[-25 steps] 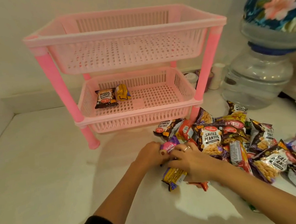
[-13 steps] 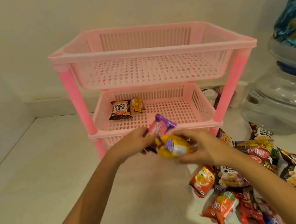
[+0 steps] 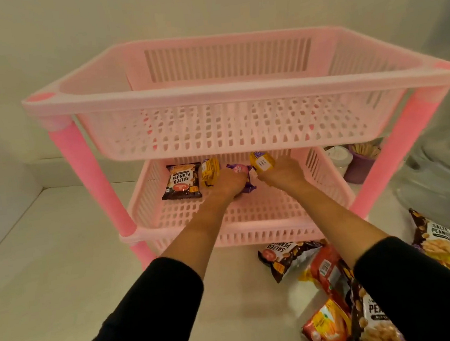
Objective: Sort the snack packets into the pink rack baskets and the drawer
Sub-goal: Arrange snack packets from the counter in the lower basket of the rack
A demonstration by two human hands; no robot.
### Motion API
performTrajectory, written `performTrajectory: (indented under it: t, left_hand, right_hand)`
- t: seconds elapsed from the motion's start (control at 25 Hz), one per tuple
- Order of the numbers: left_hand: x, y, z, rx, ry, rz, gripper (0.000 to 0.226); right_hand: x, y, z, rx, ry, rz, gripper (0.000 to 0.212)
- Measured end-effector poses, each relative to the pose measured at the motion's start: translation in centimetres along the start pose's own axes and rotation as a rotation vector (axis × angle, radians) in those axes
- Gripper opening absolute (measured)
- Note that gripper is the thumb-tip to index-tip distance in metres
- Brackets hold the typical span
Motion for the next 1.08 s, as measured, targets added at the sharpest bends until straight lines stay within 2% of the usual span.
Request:
performTrajectory:
  t: [0.08,0.16,0.24,0.32,0.4,0.44,0.56,0.64,0.84,1.08]
  left_hand:
    - [0.0,-0.8,-0.3,0.03,-0.144,-0.086,0.039]
    - [1.3,-1.3,-0.3,0.042,-0.29,-0.02,0.051]
    - [1.9,-1.3,-0.6,0.079,-0.547,-0.008,0.049]
    - [0.6,-0.8,-1.6,0.121,-0.819,-0.119,0.053]
    - [-0.9,-0.4,-2.9,0.209,-0.931,-0.207,0.054]
    - [-1.0,-0.6,-3.1,0.284,-0.991,-0.187,0.058]
    - [1.0,-1.4,-0.5,0.405,-1.289,0.116,0.074]
    - [1.8,-2.0,0.7,0.428,-1.335,0.148,0.07]
    - [1.4,-3.4,0.0,0.45,-1.248,-0.034,0.07]
    - [1.2,-4.2,0.4,0.421,-1.175,-0.017,0.075]
  right_hand:
    - [1.2,-1.4,-0.7,0.017,0.093,-0.006,0.037]
    - [2.1,-2.1,-1.1,0.028,0.141,-0.018,0.046]
    - [2.6,-2.2,-1.1,0.019,0.189,-0.03,0.056]
    - [2.9,-2.2,-1.1,-0.008,0.211,-0.007,0.064]
    - [3.2,-2.2,-1.3,-0.027,0.162,0.089,0.08]
    - [3.3,-2.1,-1.3,-0.055,0.158,0.153,0.087]
    - [3.9,-1.4,-0.9,-0.158,0.194,0.304,0.095]
    - [4.1,-1.1,-0.3,-0.218,0.182,0.309,0.091]
    - [5.0,-1.8,0.5,-0.26,0.259,0.278,0.085]
    - [5.1,-1.8,0.5,-0.244,0.25,0.254,0.087]
Point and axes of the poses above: each hand's wrist, its own y-axis away from the middle knuckle, its own x-axis out of the palm, z = x × y, the point moved 10 cm from there along -y, towards the middle knuckle, and after that the axes turned 6 degrees about -y, right-handed, at the moved point
